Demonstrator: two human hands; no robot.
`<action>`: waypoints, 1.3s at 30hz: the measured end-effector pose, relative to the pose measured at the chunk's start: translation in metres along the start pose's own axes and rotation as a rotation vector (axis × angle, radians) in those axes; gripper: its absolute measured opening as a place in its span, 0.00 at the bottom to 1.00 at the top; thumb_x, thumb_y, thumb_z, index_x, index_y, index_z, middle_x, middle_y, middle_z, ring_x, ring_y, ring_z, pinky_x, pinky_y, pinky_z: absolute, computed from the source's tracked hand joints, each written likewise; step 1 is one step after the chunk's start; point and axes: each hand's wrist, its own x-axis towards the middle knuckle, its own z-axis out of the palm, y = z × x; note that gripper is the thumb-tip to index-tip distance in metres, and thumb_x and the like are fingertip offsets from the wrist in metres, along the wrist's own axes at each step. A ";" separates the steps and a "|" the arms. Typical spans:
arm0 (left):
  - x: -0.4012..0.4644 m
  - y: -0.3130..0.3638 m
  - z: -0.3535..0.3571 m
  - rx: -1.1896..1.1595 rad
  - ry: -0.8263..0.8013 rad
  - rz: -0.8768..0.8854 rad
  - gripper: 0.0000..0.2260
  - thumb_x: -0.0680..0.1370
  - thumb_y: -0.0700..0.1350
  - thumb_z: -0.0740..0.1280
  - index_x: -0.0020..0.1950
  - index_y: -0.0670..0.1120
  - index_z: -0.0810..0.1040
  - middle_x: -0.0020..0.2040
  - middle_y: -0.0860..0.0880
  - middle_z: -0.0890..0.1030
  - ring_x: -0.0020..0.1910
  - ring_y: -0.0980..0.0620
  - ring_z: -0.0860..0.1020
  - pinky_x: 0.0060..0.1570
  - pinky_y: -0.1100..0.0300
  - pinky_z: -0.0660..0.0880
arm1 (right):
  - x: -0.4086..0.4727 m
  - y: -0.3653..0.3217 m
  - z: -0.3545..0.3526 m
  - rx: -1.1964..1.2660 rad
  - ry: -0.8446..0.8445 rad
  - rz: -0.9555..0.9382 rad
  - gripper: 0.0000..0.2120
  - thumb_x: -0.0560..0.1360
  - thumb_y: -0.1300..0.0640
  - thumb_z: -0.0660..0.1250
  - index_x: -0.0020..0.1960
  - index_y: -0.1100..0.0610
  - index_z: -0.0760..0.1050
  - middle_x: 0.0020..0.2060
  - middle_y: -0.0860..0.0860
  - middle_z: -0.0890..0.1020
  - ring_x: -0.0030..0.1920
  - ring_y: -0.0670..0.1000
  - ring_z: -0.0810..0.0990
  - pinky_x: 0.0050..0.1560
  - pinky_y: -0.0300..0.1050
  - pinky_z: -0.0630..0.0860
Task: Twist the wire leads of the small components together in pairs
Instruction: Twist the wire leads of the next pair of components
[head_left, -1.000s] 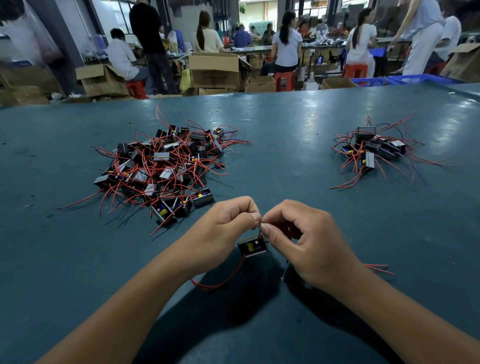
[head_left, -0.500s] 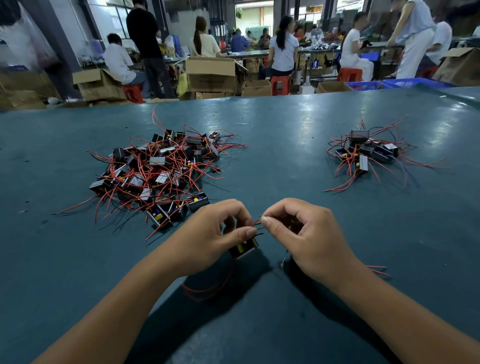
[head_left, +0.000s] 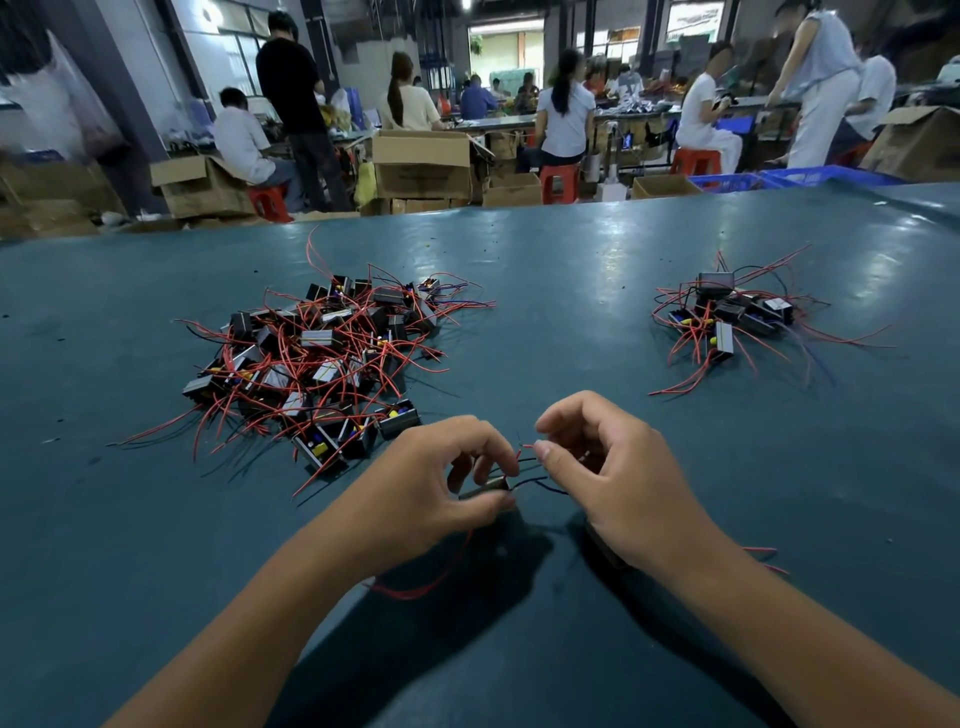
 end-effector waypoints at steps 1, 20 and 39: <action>0.000 0.001 0.001 0.004 -0.004 0.007 0.08 0.74 0.46 0.76 0.50 0.52 0.81 0.41 0.56 0.76 0.42 0.54 0.75 0.42 0.65 0.71 | 0.000 -0.001 -0.001 -0.015 0.008 -0.005 0.07 0.75 0.59 0.71 0.44 0.49 0.76 0.36 0.41 0.81 0.35 0.42 0.78 0.37 0.32 0.72; -0.004 0.025 0.004 0.357 0.276 0.432 0.12 0.76 0.58 0.71 0.53 0.51 0.80 0.40 0.54 0.77 0.37 0.55 0.71 0.37 0.54 0.69 | 0.012 -0.016 -0.051 -0.122 -0.528 -0.127 0.07 0.77 0.62 0.68 0.51 0.52 0.80 0.45 0.45 0.84 0.48 0.48 0.83 0.51 0.38 0.77; -0.002 0.014 0.025 0.190 0.123 -0.019 0.08 0.78 0.53 0.71 0.56 0.55 0.81 0.41 0.58 0.79 0.39 0.59 0.73 0.41 0.59 0.72 | 0.017 -0.014 -0.049 0.179 -0.415 0.095 0.05 0.80 0.65 0.62 0.45 0.64 0.74 0.38 0.57 0.84 0.40 0.60 0.83 0.43 0.48 0.81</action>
